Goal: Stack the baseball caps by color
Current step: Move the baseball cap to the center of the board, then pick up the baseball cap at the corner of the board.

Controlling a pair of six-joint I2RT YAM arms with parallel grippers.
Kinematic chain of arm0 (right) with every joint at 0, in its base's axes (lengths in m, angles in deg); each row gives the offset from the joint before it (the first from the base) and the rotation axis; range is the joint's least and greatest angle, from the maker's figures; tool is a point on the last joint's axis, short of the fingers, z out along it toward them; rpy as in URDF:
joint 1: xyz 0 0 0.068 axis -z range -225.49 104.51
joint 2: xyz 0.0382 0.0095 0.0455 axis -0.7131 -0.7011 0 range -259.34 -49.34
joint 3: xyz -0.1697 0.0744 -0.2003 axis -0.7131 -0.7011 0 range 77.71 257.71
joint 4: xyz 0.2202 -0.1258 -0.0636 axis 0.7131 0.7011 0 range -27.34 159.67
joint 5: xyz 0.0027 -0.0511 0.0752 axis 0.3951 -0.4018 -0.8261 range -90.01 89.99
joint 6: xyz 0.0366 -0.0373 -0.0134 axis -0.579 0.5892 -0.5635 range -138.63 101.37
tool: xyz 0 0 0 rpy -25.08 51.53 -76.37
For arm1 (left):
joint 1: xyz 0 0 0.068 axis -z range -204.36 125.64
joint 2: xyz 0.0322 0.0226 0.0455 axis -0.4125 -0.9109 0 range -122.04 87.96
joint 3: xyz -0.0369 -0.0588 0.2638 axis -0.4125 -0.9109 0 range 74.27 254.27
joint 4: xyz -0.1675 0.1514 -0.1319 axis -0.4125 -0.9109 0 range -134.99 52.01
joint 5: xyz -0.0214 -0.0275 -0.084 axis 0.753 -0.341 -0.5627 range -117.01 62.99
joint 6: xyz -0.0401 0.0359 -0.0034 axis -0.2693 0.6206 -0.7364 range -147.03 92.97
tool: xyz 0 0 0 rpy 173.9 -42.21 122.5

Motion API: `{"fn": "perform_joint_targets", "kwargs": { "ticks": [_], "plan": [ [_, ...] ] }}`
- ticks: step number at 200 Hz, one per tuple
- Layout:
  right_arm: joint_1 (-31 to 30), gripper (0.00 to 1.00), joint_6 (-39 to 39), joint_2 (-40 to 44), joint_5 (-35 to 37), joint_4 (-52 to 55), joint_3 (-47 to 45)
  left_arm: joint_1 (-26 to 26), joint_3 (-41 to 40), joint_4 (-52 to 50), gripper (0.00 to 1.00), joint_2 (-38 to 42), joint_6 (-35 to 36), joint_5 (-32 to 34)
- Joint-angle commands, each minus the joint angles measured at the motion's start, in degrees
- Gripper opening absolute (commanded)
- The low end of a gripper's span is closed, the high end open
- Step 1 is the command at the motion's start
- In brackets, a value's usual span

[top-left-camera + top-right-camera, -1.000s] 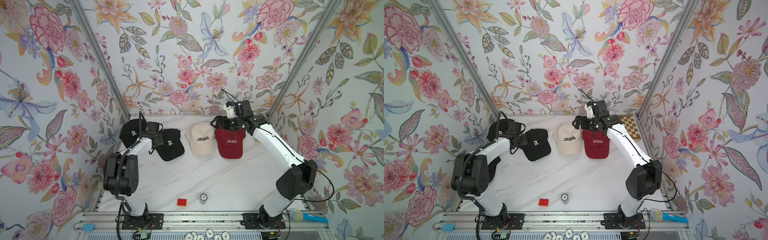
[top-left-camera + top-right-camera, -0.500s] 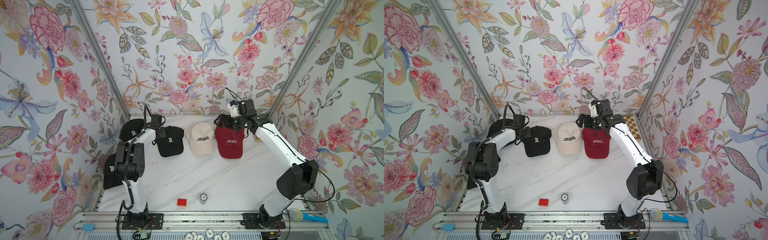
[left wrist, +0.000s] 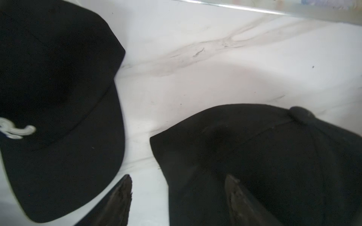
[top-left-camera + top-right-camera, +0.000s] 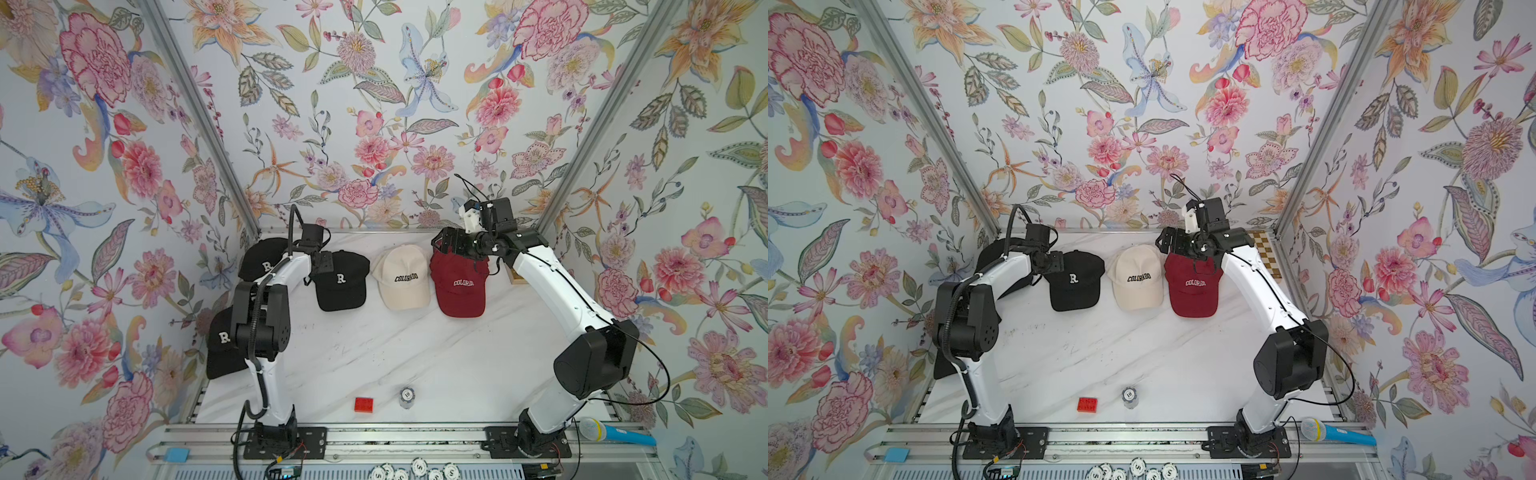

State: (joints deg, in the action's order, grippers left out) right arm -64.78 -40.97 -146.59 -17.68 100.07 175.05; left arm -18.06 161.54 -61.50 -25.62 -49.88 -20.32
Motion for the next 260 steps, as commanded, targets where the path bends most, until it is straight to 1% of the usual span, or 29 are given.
{"fn": "perform_joint_targets", "kwargs": {
  "ticks": [1,18,37,54,79,105,135,151,170,203,235,260],
  "plan": [
    [0.01,0.99,-0.11,-1.31,-1.95,-0.24,2.95,-1.31,3.45,-1.48,0.94,4.42,4.5,7.25],
    [-0.22,0.99,0.13,-2.78,-3.18,-0.32,4.26,-3.58,7.19,-2.39,0.99,3.41,6.05,9.94],
    [-0.66,0.99,0.62,-4.84,-4.23,-0.31,6.14,-6.36,13.0,-3.86,1.0,0.9,6.49,11.02],
    [-0.69,0.99,0.47,-7.1,-6.01,-0.06,9.14,-9.02,15.78,-2.94,1.0,-0.68,6.68,9.12],
    [-0.92,0.99,0.81,-9.93,-6.33,1.77,14.9,-11.71,16.77,-0.79,1.0,-2.27,6.25,6.0],
    [-1.18,0.99,1.14,-10.15,-4.98,1.81,14.47,-11.24,15.17,4.1,1.0,-2.26,8.42,5.52],
    [-1.32,0.99,1.98,-10.43,-2.87,0.9,11.09,-9.86,18.52,2.6,1.0,-4.82,7.48,5.82],
    [-1.23,0.99,1.96,-11.14,-2.87,-0.6,9.83,-8.5,18.27,2.93,1.0,-5.32,7.17,6.35],
    [-1.08,0.99,1.97,-13.11,-3.55,-0.98,10.71,-7.35,17.98,3.89,1.0,-5.88,6.33,6.14],
    [-0.29,0.99,2.14,-16.08,-5.39,-0.94,13.5,-6.35,18.43,5.1,0.99,-8.88,6.44,10.43],
    [0.77,0.99,1.87,-17.05,-6.08,-0.89,14.12,-6.78,13.64,9.08,0.93,-9.41,4.16,13.68],
    [1.19,0.99,1.55,-16.6,-5.63,-0.99,12.94,-7.33,7.88,13.2,0.93,-7.79,1.95,15.57]
  ]
}}
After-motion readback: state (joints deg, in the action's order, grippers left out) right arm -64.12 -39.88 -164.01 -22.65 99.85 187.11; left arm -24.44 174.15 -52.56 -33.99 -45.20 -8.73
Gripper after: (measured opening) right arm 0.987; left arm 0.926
